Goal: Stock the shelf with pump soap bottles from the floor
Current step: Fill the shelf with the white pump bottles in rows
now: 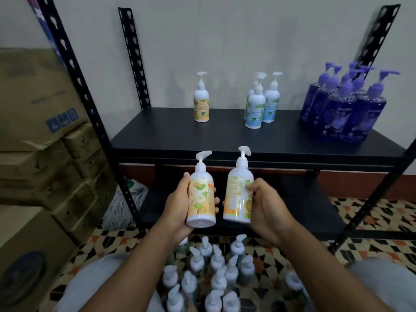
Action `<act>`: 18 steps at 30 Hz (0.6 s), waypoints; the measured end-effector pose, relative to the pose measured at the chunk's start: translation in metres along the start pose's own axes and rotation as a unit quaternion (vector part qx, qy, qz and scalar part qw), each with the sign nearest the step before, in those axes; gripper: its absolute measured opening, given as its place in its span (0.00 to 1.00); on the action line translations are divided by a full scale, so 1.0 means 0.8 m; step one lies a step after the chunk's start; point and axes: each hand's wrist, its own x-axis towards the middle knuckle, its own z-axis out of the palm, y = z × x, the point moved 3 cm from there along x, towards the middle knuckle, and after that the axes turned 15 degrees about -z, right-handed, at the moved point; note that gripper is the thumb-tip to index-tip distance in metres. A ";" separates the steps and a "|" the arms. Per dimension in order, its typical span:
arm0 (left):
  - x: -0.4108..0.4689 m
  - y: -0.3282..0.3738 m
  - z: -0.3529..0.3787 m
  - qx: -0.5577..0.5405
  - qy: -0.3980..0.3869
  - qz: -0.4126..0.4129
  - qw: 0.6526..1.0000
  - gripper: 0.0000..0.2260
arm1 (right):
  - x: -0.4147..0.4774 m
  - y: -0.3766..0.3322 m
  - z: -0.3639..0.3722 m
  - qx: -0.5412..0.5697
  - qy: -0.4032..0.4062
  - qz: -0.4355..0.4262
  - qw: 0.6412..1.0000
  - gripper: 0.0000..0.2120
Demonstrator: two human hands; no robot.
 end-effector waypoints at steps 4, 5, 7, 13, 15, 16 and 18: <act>0.000 -0.001 -0.002 -0.002 -0.021 -0.024 1.000 0.28 | -0.004 0.005 -0.004 -0.103 -0.022 -0.034 0.994 0.18; 0.000 -0.001 -0.002 0.006 -0.024 -0.023 0.999 0.26 | -0.006 0.004 -0.006 -0.126 -0.019 -0.040 0.991 0.17; -0.001 0.000 -0.002 0.047 -0.014 -0.002 0.999 0.19 | -0.008 0.004 -0.011 -0.149 -0.007 -0.046 0.988 0.17; -0.006 -0.001 0.002 0.176 0.044 0.119 0.976 0.23 | -0.009 -0.001 -0.019 -0.188 0.048 -0.071 0.978 0.27; -0.007 -0.001 0.003 0.202 0.065 0.137 0.968 0.20 | -0.008 -0.002 -0.019 -0.206 0.053 -0.073 0.974 0.30; -0.008 -0.002 0.004 0.210 0.070 0.142 0.965 0.18 | -0.007 -0.002 -0.019 -0.216 0.054 -0.076 0.972 0.31; -0.008 -0.003 0.005 0.211 0.071 0.148 0.964 0.14 | -0.006 -0.003 -0.016 -0.233 0.054 -0.086 0.967 0.31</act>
